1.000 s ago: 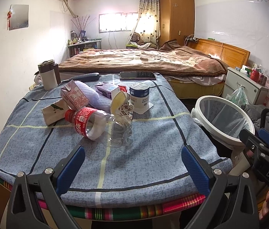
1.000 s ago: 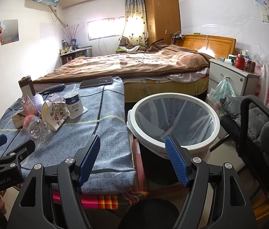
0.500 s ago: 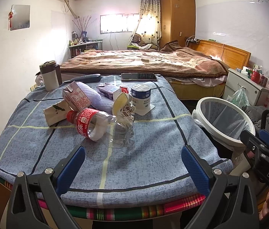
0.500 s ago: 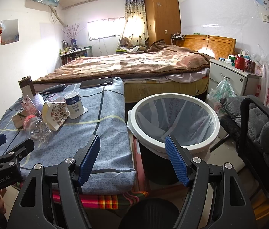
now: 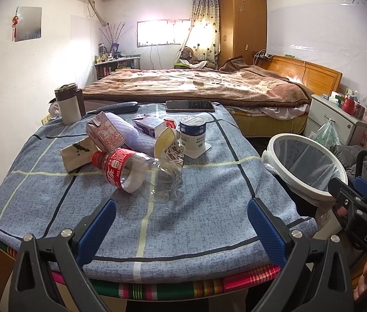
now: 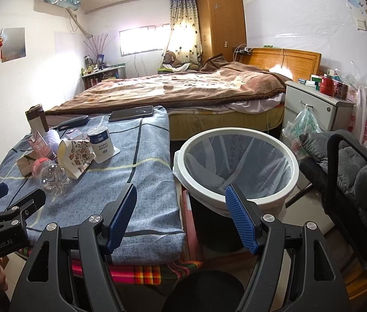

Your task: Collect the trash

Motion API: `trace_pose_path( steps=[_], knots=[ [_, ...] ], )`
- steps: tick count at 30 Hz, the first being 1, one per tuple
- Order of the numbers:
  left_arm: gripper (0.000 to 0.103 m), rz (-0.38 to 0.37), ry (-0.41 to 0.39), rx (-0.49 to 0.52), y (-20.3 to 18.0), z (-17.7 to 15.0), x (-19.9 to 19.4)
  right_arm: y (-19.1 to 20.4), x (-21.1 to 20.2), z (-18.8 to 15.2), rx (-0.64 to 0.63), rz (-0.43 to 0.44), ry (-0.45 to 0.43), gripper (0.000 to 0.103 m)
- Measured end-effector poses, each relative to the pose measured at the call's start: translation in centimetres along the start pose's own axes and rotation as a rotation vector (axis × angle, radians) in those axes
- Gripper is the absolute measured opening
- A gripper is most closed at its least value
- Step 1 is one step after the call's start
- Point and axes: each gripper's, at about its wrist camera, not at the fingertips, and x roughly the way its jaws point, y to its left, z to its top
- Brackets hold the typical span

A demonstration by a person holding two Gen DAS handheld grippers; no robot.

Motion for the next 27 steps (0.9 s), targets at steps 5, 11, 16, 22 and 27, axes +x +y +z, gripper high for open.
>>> trace_pose_path(
  steps=[5,11,16,22,27],
  knots=[
    [0.102,0.001,0.001,-0.001,0.0,0.0,0.0,0.0,0.1,0.0,0.001,0.000,-0.001,0.072],
    [0.102,-0.004,0.004,0.000,0.0,0.0,0.0,0.1,0.0,0.0,-0.002,-0.001,0.002,0.072],
    [0.102,-0.005,0.003,-0.005,0.2,0.2,0.0,0.2,0.0,0.1,-0.004,-0.002,0.005,0.072],
    [0.102,-0.003,0.004,-0.019,1.0,0.2,0.2,0.4,0.2,0.1,-0.007,-0.002,0.009,0.072],
    [0.102,-0.002,0.005,-0.022,1.4,0.1,0.5,0.6,0.4,0.2,-0.011,-0.003,0.011,0.072]
  ],
)
